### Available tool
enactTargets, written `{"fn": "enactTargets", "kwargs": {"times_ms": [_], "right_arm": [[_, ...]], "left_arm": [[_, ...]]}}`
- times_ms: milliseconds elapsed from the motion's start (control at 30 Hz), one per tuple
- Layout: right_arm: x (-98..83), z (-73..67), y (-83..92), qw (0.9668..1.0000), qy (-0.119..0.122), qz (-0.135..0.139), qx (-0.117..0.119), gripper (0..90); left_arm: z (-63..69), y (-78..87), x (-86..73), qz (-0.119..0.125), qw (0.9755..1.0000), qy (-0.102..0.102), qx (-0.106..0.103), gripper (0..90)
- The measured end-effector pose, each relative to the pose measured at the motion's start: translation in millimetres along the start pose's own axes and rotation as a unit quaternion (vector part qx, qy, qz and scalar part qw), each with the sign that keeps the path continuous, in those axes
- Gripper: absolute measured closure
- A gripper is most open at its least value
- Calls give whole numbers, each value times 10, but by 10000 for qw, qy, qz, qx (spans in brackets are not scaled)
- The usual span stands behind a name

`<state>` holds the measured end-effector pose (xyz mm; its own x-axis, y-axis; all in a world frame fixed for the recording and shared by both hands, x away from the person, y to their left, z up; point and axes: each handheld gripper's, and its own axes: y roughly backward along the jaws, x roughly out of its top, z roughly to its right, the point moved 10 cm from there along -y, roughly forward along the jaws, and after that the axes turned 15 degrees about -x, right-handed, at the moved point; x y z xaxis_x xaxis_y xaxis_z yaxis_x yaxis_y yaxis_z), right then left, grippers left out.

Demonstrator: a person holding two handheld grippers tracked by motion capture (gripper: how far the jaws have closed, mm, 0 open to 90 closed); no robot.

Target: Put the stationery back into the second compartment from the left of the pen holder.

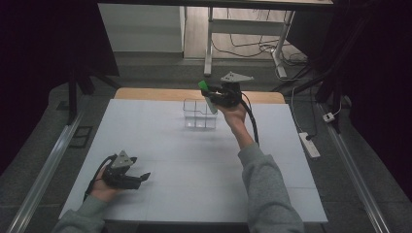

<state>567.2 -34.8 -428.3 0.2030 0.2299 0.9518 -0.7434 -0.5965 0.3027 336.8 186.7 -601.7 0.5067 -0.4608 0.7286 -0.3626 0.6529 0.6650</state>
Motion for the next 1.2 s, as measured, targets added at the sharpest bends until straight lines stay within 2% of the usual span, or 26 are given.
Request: {"fn": "enactTargets", "kwargs": {"times_ms": [133, 267, 600, 800, 1000, 1200], "right_arm": [[22, 6, -61, 9999, -102, 69, -10, 660], [10, -18, -120, 9998, -184, 60, 88, 660], [0, 17, -291, 9996, -264, 82, -10, 660], [-9, 21, -416, 9989, -440, 161, 9, 660], [-81, 7, -545, 9988, -473, 142, -47, 660], [-101, -16, -601, 9985, -498, 205, -52, 656]], "left_arm": [[-2, 2, 1, 6, 10000, 4, -2, 192], [-3, -1, 1, 9, 10000, 10, -6, 192], [2, -6, 1, 4, 10000, 3, -35, 192], [1, 1, -2, 30, 10000, 38, -38, 192], [-4, -4, -10, 6, 10000, 30, -44, 191], [-5, -10, -16, -16, 10000, 31, -61, 191]]}}
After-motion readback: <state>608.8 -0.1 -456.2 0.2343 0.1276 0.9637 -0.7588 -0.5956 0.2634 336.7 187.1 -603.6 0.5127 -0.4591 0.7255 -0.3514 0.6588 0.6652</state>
